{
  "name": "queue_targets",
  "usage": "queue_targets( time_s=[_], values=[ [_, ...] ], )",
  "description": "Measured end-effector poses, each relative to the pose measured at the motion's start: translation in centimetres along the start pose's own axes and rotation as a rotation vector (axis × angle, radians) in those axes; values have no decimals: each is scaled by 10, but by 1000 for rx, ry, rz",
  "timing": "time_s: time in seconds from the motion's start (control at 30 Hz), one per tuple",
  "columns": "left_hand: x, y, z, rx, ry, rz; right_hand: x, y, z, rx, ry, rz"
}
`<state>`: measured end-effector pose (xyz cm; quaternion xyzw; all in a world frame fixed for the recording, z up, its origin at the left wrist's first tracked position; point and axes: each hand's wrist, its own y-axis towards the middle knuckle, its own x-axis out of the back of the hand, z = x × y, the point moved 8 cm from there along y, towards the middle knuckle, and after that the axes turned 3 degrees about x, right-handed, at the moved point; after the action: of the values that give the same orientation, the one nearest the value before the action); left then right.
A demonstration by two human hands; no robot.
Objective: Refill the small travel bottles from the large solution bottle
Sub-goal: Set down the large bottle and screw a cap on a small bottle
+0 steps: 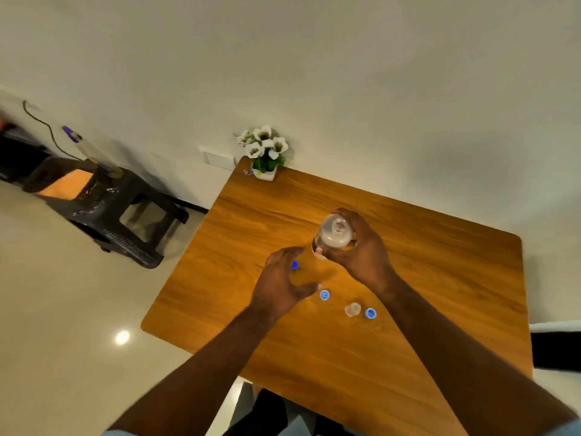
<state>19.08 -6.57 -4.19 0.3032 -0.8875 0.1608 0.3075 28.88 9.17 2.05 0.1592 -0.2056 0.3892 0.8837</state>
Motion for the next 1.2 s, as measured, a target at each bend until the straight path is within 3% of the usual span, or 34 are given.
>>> queue_targets(
  time_s=[0.27, 0.5, 0.77, 1.03, 1.2],
  values=[
    [35, 15, 80, 95, 7, 155, -115, 64, -18, -105, -42, 119],
    [32, 28, 114, 28, 172, 313, -162, 88, -45, -162, -115, 156],
    [21, 38, 125, -40, 241, 351, -169, 89, -55, -165, -171, 142],
    [20, 41, 109, -90, 219, 334, -143, 71, -61, -331, -191, 192],
    [1, 36, 98, -92, 162, 397, -71, 23, -60, -332, -540, 169]
  ],
)
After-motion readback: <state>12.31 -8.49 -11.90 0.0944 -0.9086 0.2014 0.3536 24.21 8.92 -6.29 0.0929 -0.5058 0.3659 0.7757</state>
